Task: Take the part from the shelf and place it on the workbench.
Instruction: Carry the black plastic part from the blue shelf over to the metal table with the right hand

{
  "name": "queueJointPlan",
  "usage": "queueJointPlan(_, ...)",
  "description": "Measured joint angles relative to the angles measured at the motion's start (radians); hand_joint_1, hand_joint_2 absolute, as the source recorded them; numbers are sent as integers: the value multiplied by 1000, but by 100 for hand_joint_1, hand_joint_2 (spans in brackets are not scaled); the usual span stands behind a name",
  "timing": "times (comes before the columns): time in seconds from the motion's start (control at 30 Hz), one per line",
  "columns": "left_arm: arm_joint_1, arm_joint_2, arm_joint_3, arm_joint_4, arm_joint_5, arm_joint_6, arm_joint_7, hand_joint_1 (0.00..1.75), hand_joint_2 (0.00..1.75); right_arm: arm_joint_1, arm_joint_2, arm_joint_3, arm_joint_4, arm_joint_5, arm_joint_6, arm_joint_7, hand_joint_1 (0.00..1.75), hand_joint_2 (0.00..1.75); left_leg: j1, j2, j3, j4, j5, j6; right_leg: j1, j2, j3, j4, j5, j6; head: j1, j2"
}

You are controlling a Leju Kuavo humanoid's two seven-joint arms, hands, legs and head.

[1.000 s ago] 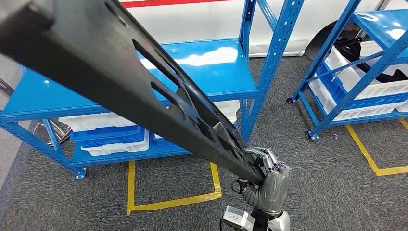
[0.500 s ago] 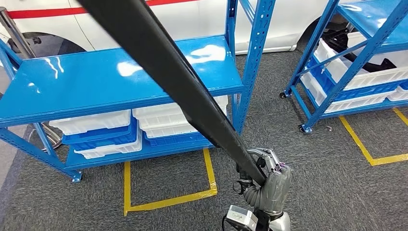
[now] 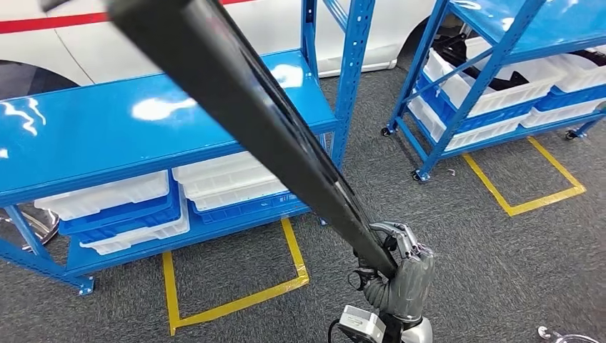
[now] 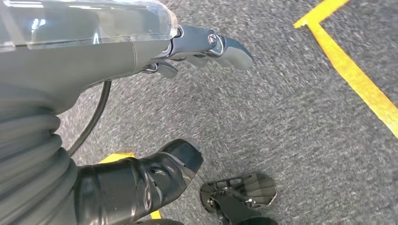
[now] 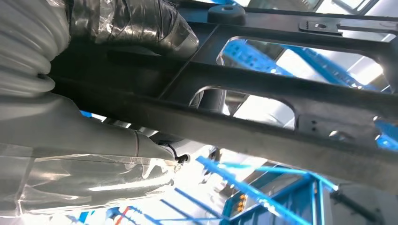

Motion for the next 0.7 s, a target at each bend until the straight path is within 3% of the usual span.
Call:
queueJointPlan(0.03, -1, 0, 0, 0, -1, 0, 0, 0, 175, 1, 0, 0, 0, -2, 0, 0, 175, 175, -1, 9, 1, 2, -2, -1, 2, -13, 39, -72, 33, -5, 0, 0)
queueJointPlan(0.1, -1, -1, 0, 0, -2, 0, 0, 0, 175, 2, 0, -1, -1, -7, 0, 0, 175, 175, -5, 24, 2, 5, -5, -7, 12, -45, 99, -186, 70, -17, 0, 0)
queueJointPlan(0.17, -2, -2, 0, 0, -3, 0, -1, 0, 175, 4, 0, -1, -2, -11, -1, 0, 175, 175, -8, 38, 3, 7, -7, -16, 19, -53, 109, -214, 74, -26, 0, 0)
queueJointPlan(0.23, -4, -3, 0, 0, -4, 1, -2, 0, 175, 7, 0, -1, -4, -16, -2, 0, 175, 175, -7, 48, 6, 7, -10, -27, 16, -34, 106, -222, 81, -35, -1, 0)
queueJointPlan(0.3, -5, -3, 0, 0, -4, 1, -2, 0, 175, 9, 0, -2, -6, -19, -3, 0, 175, 175, -4, 18, -7, 44, -43, -38, 9, -17, 107, -231, 90, -47, -1, 0)
queueJointPlan(0.37, -3, -3, 0, 0, -4, 1, -2, 0, 175, 10, 1, -2, -7, -21, -4, 0, 175, 175, -1, -26, -53, 154, -111, -45, 7, 1, 104, -232, 95, -53, -1, 0)
queueJointPlan(0.4, -1, -3, 0, 0, -5, 1, -2, 0, 175, 11, 1, -2, -8, -22, -4, 0, 175, 175, 0, -36, -81, 220, -141, -48, 8, 12, 101, -231, 96, -55, -2, 0)
queueJointPlan(0.43, 1, -3, 0, 0, -5, 1, -2, 0, 175, 12, 1, -2, -8, -23, -4, 0, 175, 175, 0, -40, -102, 268, -156, -49, 8, 24, 99, -229, 97, -55, -2, 0)
queueJointPlan(0.47, 2, -3, 0, 0, -6, 1, -2, 0, 175, 13, 1, -3, -8, -26, -4, 0, 175, 175, 0, -42, -107, 284, -151, -49, 9, 36, 97, -227, 97, -55, -2, 0)
queueJointPlan(0.5, 3, -3, 0, 0, -6, 1, -2, 0, 175, 15, 1, -3, -10, -29, -4, 0, 175, 175, 0, -44, -95, 261, -128, -47, 9, 49, 96, -224, 98, -55, -2, 0)
queueJointPlan(0.53, 3, -3, 0, 0, -6, 1, -3, 0, 175, 17, 1, -4, -12, -31, -4, 0, 175, 175, 1, -50, -67, 203, -91, -45, 9, 62, 96, -221, 98, -54, -2, 0)
queueJointPlan(0.6, 4, -3, 1, 0, -6, 1, -4, 0, 175, 22, 1, -4, -20, -35, -4, 0, 175, 175, 2, -92, -4, 70, -36, -36, 8, 84, 94, -217, 99, -50, -2, 0)
queueJointPlan(0.67, 4, -2, 2, 0, -6, 1, -5, 0, 175, 26, 1, -4, -27, -39, -4, 0, 175, 175, 1, -124, 22, 10, -26, -30, 6, 104, 85, -215, 104, -39, -2, 0)
queueJointPlan(0.7, 3, -2, 2, 0, -7, 1, -6, 0, 175, 27, 0, -5, -30, -40, -4, 0, 175, 175, 0, -121, 24, 5, -26, -28, 4, 114, 81, -215, 107, -31, -1, 0)
